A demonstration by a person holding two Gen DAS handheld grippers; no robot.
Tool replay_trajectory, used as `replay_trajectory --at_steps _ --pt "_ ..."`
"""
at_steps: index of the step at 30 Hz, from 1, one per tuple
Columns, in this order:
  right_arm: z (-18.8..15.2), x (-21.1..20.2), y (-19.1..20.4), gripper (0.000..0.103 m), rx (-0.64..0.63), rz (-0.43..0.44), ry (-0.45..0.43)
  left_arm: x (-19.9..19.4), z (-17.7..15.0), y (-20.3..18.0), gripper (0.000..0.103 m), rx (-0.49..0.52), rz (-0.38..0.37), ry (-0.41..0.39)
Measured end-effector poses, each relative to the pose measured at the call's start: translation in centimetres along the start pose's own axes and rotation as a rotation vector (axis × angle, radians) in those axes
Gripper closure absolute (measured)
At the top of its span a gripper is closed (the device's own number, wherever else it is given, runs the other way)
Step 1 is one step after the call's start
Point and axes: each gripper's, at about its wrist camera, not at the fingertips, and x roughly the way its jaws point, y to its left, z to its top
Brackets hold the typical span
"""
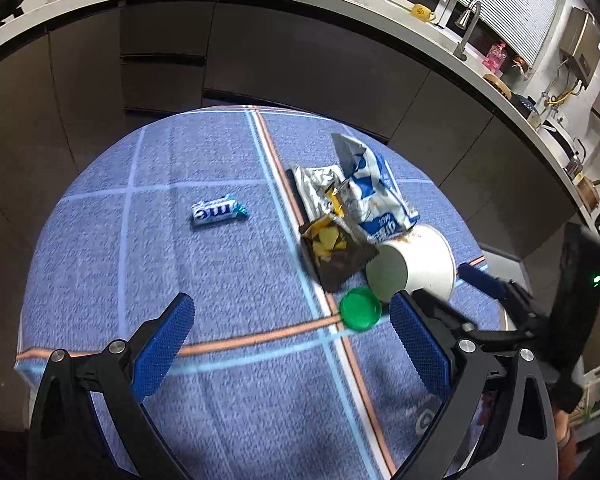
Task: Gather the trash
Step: 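Grasp the white paper cup with the right gripper while the left grasps a brown snack wrapper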
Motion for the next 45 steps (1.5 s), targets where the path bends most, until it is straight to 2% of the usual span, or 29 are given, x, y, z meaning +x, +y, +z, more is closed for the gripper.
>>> replay_trajectory --at_steps 4,9,11,12,20,25,30,32,34,38,45 --pt "0.3 1.1 -0.3 0.003 0.004 -0.004 0.022 1.2 1.1 -0.4 0.01 0.018 -0.028 0.012" --pt "0.5 1.6 -0.6 0.004 -0.008 -0.019 0.025 3.2 1.5 -1.3 0.018 0.05 -0.065 0.051" --pt "0.4 1.5 -0.8 0.012 -0.003 -0.018 0.024 4.1 1.6 -1.7 0.022 0.069 -0.071 0.066" --pt "0.4 1.5 -1.0 0.023 -0.001 -0.024 0.025 4.4 1.6 -1.8 0.023 0.075 -0.073 0.071" --pt "-1.0 -0.5 -2.3 0.024 0.037 -0.029 0.017 7.7 2.6 -4.1 0.031 0.136 -0.074 0.1" --pt "-1.8 -2.0 -2.7 0.024 0.054 -0.023 0.008 9.5 3.1 -4.6 0.035 0.128 -0.059 0.123" --pt "-2.0 -2.6 -2.7 0.024 0.059 -0.017 0.006 10.4 3.3 -4.5 0.048 0.099 -0.07 0.144" --pt "-2.1 -2.8 -2.6 0.024 0.058 -0.015 0.004 10.4 3.3 -4.5 0.058 0.099 -0.069 0.15" --pt "-2.0 -3.0 -2.6 0.024 0.057 -0.015 0.003 10.3 3.2 -4.4 0.062 0.099 -0.069 0.148" --pt "-2.2 -3.5 -2.5 0.024 0.058 -0.015 -0.001 9.8 3.0 -4.1 0.076 0.089 -0.077 0.149" --pt "-2.3 -4.6 -2.2 0.024 0.058 -0.013 -0.018 7.9 2.6 -4.2 0.091 0.082 -0.073 0.118"
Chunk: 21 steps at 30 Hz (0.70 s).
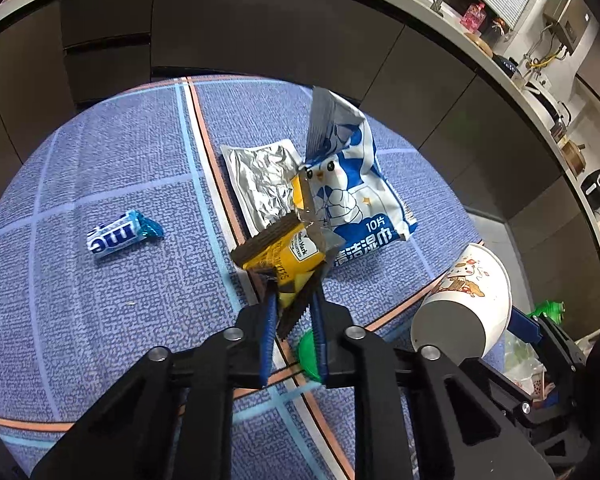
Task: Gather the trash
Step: 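Grasp the white paper cup with the right gripper while the left grasps a brown snack wrapper, then carry the cup and wrapper to the bin and open both grippers above it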
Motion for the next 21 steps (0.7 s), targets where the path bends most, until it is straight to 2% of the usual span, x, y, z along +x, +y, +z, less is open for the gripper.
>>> replay_trajectory --at_steps 4,13,21 --pt "0.0 -0.9 0.1 0.024 -0.001 0.002 -0.018 -1.8 -0.7 0.2 0.098 -0.012 -0.007 -0.035" --pt "0.1 -3.5 -0.1 0.024 0.004 0.01 -0.069 -5.9 -1.8 -1.0 0.098 0.004 -0.023 -0.104" --pt "0.2 -5.9 -0.8 0.024 0.012 0.006 -0.116 -9.3 -2.3 -3.4 0.098 0.061 -0.061 -0.154"
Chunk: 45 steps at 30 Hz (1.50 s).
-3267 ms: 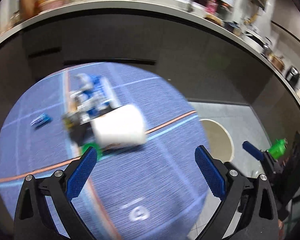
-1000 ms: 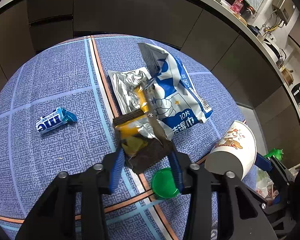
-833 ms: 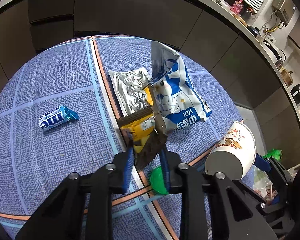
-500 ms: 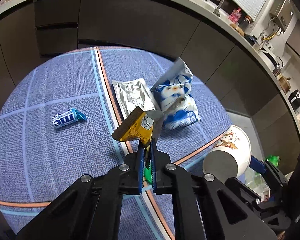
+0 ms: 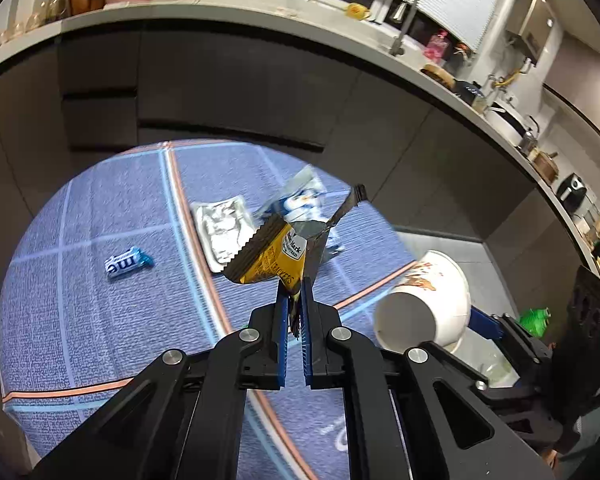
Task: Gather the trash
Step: 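Carry the cup and wrapper to the bin and open both grippers above it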
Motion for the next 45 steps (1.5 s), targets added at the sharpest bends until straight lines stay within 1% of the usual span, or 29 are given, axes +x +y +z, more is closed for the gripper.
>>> replay_trajectory --at_steps 8,15,18,31,38,45 --pt "-0.1 -2.3 -1.8 0.024 0.033 -0.029 -0.045 -1.6 0.2 -3.8 0.098 0.077 -0.04 -0.027" --pt "-0.6 -4.0 -4.3 0.024 0.086 -0.075 -0.075 -0.7 1.1 -7.5 0.098 0.128 -0.067 -0.021" --pt "-0.9 -4.5 -5.5 0.024 0.11 -0.095 -0.083 -0.2 1.0 -8.8 0.098 0.152 -0.084 -0.013" --pt "-3.7 -6.2 -11.6 0.024 0.235 -0.179 -0.091 4.4 1.1 -14.5 0.098 0.242 -0.136 0.054" --pt "-5.4 -6.3 -14.7 0.024 0.302 -0.208 -0.082 7.0 0.9 -16.9 0.098 0.274 -0.148 0.103" --pt "-6.3 -5.9 -17.1 0.024 0.349 -0.229 -0.068 9.5 0.7 -19.1 0.098 0.308 -0.162 0.145"
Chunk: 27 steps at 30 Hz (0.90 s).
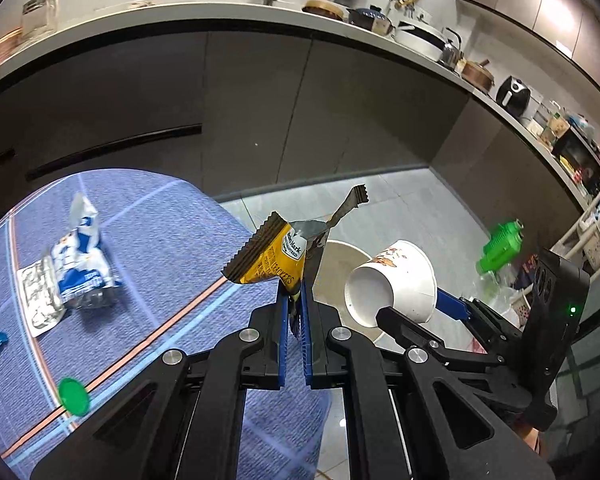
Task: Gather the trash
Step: 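Carry the cup and wrapper to the bin and open both grippers above it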
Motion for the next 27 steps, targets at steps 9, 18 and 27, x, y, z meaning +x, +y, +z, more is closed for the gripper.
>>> replay_trajectory --at_steps 9,18,27 --pt "-1.1 1.5 -3.2 0.024 0.048 -0.051 0.04 3.8 1.0 -1.9 0.098 0.037 -0.031 0.057" --pt "-2.2 4.3 -5.2 0.024 0.066 -0.084 0.098 8.1 1.9 -2.6 0.098 0.038 -0.071 0.125" --pt "-3.0 6.5 -6.2 0.024 0.062 -0.093 0.137 12.3 2.2 -3.7 0.098 0.058 -0.099 0.178"
